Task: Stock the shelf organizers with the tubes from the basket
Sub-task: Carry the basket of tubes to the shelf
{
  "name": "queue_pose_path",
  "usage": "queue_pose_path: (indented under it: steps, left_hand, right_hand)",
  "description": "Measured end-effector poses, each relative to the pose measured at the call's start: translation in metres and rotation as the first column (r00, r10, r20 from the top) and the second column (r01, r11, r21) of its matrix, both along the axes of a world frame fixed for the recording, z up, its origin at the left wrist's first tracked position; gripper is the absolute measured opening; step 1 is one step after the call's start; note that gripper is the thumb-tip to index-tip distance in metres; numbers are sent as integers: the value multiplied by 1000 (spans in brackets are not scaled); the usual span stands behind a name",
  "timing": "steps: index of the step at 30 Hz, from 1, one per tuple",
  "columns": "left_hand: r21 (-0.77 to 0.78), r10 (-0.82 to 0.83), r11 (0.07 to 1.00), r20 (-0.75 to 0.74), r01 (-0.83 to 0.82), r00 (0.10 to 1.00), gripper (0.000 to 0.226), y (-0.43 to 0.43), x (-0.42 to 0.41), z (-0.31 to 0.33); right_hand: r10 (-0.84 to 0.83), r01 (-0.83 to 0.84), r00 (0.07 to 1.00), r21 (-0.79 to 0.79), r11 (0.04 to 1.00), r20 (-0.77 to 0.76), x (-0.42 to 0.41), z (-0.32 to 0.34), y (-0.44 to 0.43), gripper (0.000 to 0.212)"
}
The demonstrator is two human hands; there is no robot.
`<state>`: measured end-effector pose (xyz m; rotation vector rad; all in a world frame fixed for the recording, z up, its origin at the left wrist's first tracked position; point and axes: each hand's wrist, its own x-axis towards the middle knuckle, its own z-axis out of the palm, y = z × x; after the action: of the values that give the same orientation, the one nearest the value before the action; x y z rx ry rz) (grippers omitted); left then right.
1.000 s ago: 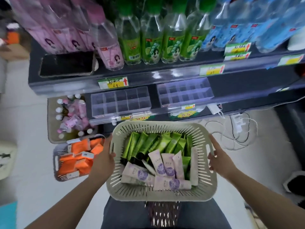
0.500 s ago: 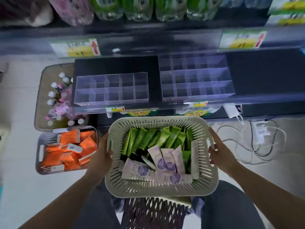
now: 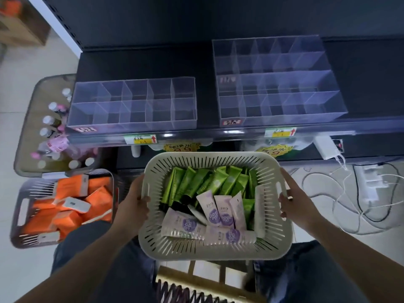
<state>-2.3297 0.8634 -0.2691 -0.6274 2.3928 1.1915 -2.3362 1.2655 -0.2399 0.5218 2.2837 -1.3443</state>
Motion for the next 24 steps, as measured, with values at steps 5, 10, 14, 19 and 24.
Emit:
queue_pose_path:
  steps: [5, 10, 14, 19, 24]
  left_hand:
    - [56, -3, 998, -51, 5, 999, 72, -2, -15, -24]
    - [74, -19, 997, -101, 26, 995, 68, -4, -21, -40]
    - [63, -39, 997, -103, 45, 994, 68, -5, -21, -51]
    - [111, -32, 993, -153, 49, 988, 66, -8, -26, -64]
    - [94, -44, 994, -176, 62, 983, 65, -11, -27, -73]
  right_hand:
    - [3, -3, 999, 2, 1000, -33, -10, -29, 6, 72]
    - [49, -47, 996, 23, 999, -81, -16, -52, 15, 76]
    - [90, -88, 990, 30, 996, -109, -22, -68, 22, 76]
    - [90, -94, 987, -24, 995, -134, -28, -81, 27, 78]
    - [85, -103, 980, -90, 991, -180, -28, -83, 29, 73]
